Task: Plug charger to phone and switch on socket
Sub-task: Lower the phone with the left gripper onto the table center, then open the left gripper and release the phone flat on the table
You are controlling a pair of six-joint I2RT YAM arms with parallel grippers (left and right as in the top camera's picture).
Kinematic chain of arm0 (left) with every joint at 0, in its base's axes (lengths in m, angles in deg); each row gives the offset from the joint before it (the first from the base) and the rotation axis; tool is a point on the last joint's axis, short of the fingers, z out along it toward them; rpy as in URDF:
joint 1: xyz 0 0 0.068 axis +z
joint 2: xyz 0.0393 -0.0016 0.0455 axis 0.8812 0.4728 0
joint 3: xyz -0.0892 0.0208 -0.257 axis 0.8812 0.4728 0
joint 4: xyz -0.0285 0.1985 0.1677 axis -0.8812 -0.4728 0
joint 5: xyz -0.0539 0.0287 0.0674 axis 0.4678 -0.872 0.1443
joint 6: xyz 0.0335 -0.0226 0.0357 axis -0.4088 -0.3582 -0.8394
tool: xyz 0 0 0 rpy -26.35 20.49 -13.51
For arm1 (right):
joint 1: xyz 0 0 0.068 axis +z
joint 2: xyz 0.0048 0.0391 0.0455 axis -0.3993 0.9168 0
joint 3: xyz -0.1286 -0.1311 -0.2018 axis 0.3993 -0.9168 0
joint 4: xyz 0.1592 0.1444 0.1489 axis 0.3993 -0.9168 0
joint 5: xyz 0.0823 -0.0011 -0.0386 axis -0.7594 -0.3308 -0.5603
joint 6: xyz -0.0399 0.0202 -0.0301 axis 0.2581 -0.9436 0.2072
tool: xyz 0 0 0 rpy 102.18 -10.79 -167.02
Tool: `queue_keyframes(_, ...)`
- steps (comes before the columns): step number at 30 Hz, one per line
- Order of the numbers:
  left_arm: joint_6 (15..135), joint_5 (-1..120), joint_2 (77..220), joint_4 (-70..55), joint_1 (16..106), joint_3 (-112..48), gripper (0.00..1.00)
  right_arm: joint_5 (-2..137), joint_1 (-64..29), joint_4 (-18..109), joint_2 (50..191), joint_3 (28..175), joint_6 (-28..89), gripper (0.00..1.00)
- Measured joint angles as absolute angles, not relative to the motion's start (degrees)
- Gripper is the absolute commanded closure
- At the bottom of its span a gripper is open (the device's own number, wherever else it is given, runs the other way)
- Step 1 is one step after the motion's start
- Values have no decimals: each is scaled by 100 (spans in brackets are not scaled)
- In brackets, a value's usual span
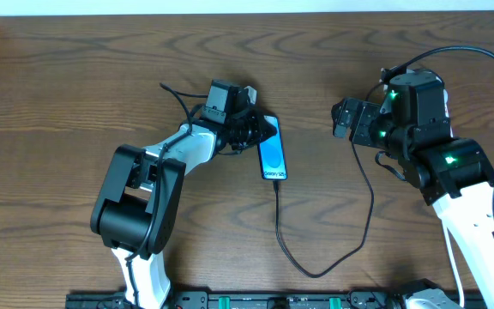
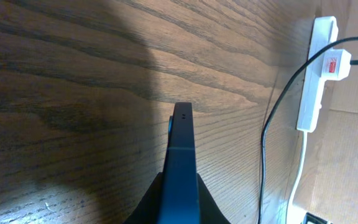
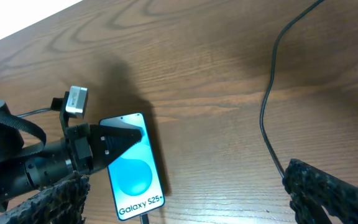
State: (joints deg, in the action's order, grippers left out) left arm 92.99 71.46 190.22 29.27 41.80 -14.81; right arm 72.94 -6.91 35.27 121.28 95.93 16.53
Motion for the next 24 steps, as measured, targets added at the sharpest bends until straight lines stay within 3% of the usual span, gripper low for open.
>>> queue_keyframes(24, 9323, 6840, 19054, 2927, 3939, -1481, 92, 7294, -691, 3433, 12128, 9593, 1653, 1)
